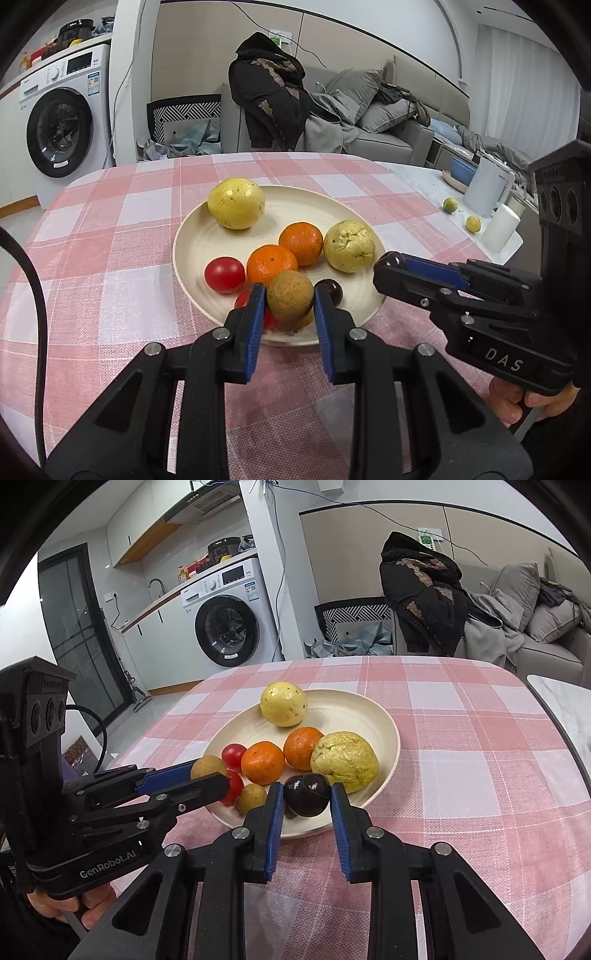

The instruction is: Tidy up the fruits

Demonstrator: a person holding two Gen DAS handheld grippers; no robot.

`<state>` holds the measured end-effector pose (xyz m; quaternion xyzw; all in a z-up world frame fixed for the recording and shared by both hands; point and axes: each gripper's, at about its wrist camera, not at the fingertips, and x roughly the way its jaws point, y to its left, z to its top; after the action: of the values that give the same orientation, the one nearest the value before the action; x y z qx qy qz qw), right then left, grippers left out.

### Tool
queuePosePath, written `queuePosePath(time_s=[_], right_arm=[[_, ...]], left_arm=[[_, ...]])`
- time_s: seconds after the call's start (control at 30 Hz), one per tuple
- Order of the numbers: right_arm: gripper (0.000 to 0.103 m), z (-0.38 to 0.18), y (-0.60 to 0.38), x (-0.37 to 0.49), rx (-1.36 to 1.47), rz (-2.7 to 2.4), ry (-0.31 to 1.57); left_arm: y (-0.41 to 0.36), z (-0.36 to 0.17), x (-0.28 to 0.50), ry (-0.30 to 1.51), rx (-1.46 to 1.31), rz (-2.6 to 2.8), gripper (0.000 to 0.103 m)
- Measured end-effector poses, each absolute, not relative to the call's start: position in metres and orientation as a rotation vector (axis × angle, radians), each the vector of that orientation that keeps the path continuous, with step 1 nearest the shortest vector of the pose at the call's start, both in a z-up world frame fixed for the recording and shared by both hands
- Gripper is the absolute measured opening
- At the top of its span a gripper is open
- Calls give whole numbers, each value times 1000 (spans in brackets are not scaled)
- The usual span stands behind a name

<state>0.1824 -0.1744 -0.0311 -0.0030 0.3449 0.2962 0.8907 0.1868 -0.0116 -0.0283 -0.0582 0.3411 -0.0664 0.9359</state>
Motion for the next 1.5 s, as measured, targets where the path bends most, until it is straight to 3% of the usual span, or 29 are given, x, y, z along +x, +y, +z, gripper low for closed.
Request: queuePosePath(time_s=[0.13,0.57,0.63,0.77,0.83,0.87,1.0,1.1,1.5], right_arm=[[29,-34,-173,184,-16,611,739],[51,-29,-185,180,8,580,718],[54,-28,-185,178,-5,575,713],[81,-27,-187,168,-33,584,698],[90,-26,-188,162,-52,594,683],[94,-25,-188,160,-61,599,677],[103,-22,-188,152,-82,621,663],[103,-18,-190,146,-80,633,635],[103,-11,-194,130,-63,671,526]], left_arm=[[-14,-29,186,695,-111,-143,24],[-14,-24,179,675,-89,-130,27],[-11,-23,177,675,-91,-127,38],[-5,-20,164,660,-93,-116,55],[-3,-17,155,634,-87,-93,81],[-1,-14,148,608,-84,-80,85],[3,-8,132,569,-80,-69,92],[5,-7,122,550,-88,-66,100],[17,-3,91,489,-123,-54,102]])
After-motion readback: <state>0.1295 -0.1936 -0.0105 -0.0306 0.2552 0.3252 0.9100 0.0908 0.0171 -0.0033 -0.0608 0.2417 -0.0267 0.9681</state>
